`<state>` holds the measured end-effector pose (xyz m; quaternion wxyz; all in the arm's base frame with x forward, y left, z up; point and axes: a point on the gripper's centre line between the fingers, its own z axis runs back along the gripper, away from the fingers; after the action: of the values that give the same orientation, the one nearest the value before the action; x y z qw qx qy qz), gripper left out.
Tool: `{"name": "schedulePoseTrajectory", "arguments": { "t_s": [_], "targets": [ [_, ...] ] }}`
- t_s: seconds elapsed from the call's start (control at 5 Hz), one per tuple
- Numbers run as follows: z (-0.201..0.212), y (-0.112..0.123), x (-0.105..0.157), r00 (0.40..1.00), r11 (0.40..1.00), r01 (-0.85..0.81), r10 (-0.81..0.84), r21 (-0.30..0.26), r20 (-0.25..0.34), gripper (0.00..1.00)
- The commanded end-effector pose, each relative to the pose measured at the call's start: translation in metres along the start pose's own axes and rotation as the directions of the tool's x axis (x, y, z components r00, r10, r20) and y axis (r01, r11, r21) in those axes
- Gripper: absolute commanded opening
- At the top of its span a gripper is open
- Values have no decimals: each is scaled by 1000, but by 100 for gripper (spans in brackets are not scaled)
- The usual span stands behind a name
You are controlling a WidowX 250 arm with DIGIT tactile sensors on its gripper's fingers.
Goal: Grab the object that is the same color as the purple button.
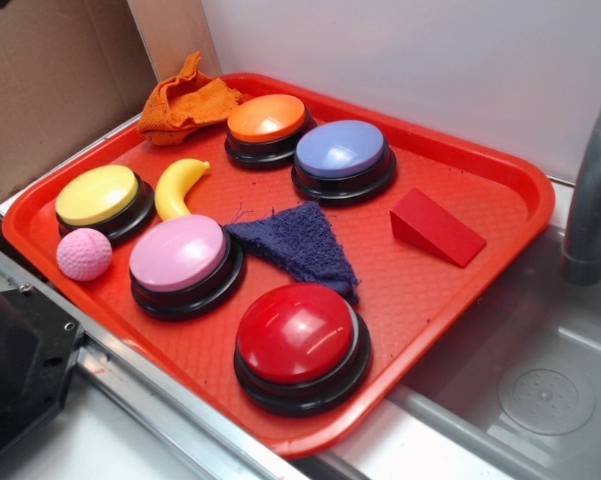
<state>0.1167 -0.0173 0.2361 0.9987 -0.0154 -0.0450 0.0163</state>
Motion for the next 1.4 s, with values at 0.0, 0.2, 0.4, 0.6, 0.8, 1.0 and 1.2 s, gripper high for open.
{"name": "schedulePoseTrajectory", "arguments": {
  "t_s": [0.0, 0.2, 0.4, 0.6, 0.8, 1.0, 1.2],
  "targets": [
    [0, 0, 0, 1000, 1000, 0, 0, 0, 0, 100],
    [-8, -6, 9, 999, 998, -50, 50, -46, -9, 100],
    [-34, -18, 31, 968, 967, -249, 250, -59, 14, 100],
    [-58, -29, 51, 905, 904, -422, 425, -59, 30, 100],
    [-89, -42, 76, 780, 782, -622, 624, -51, 49, 100],
    [-121, -55, 94, 676, 677, -730, 735, -94, 45, 100],
    [-156, -72, 106, 639, 637, -764, 769, -107, 13, 100]
  ]
}}
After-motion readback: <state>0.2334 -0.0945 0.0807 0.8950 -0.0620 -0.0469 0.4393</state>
